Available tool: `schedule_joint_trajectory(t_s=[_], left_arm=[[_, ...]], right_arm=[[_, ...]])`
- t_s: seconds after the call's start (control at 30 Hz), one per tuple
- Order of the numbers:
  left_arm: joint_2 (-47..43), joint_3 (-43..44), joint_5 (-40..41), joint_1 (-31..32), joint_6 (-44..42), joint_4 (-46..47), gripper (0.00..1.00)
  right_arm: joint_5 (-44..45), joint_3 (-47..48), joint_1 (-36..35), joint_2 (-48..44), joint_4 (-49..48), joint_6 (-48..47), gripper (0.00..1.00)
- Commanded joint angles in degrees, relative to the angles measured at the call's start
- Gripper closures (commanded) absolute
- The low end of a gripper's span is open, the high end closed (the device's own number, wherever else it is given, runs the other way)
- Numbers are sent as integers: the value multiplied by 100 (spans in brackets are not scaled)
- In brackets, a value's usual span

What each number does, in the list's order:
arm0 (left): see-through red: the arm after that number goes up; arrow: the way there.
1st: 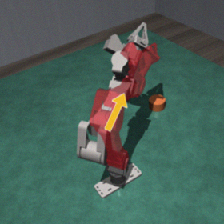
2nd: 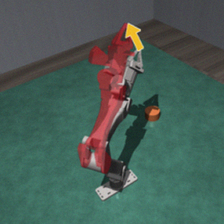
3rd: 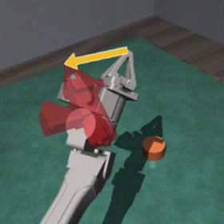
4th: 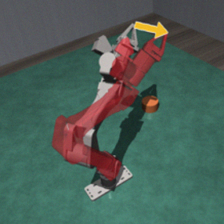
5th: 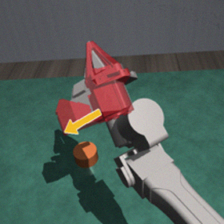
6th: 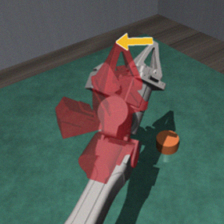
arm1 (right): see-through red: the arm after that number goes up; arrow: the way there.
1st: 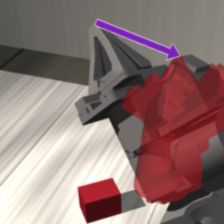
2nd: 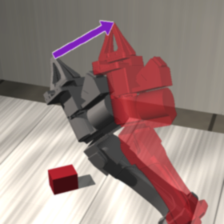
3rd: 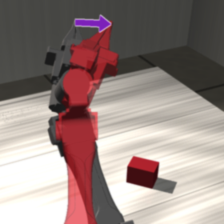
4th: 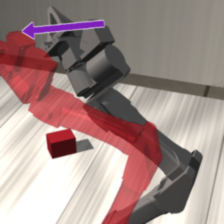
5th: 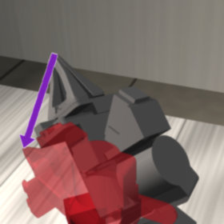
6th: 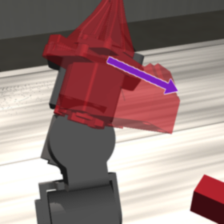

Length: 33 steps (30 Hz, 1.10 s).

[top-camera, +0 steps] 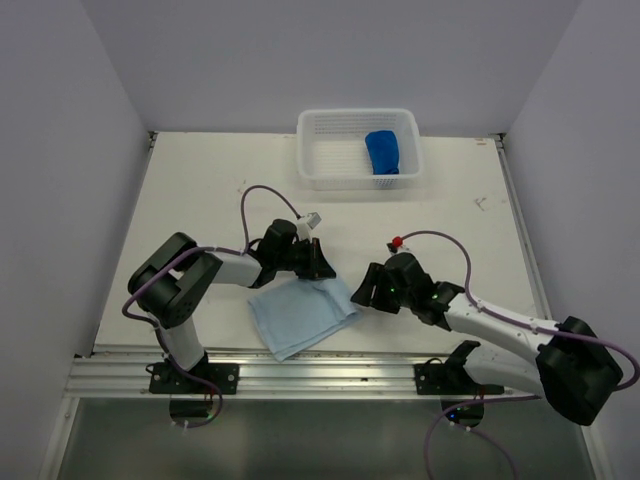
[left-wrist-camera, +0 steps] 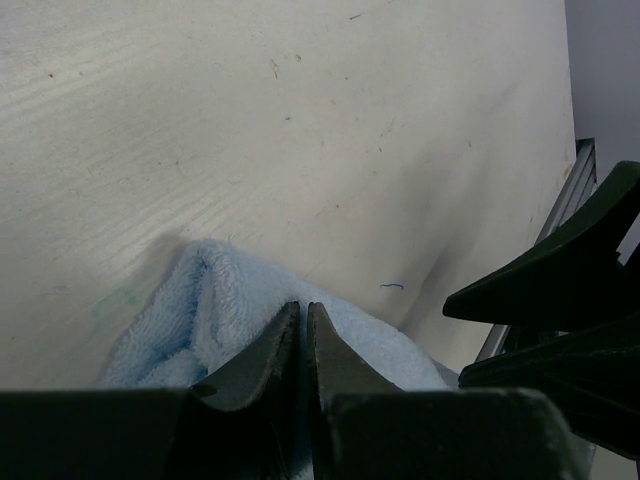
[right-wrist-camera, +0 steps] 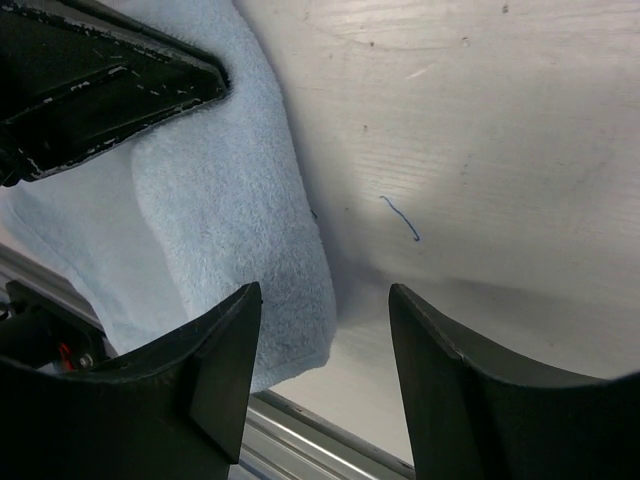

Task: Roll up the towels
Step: Roll the towel

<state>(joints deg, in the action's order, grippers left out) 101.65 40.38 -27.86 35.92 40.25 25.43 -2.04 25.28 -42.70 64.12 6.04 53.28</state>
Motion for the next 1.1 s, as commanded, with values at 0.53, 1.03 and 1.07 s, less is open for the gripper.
schedule_joint_trajectory(t_s=[0.53, 1.03, 1.07], left_arm=[[-84, 128, 131, -68, -237, -144, 89], [-13, 146, 123, -68, -228, -126, 90], [-13, 146, 123, -68, -219, -126, 90]], right_arm=[[-24, 408, -10, 100, 187, -151, 40], [187, 328, -160, -92, 160, -63, 39], [195, 355, -169, -162, 239, -46, 39]])
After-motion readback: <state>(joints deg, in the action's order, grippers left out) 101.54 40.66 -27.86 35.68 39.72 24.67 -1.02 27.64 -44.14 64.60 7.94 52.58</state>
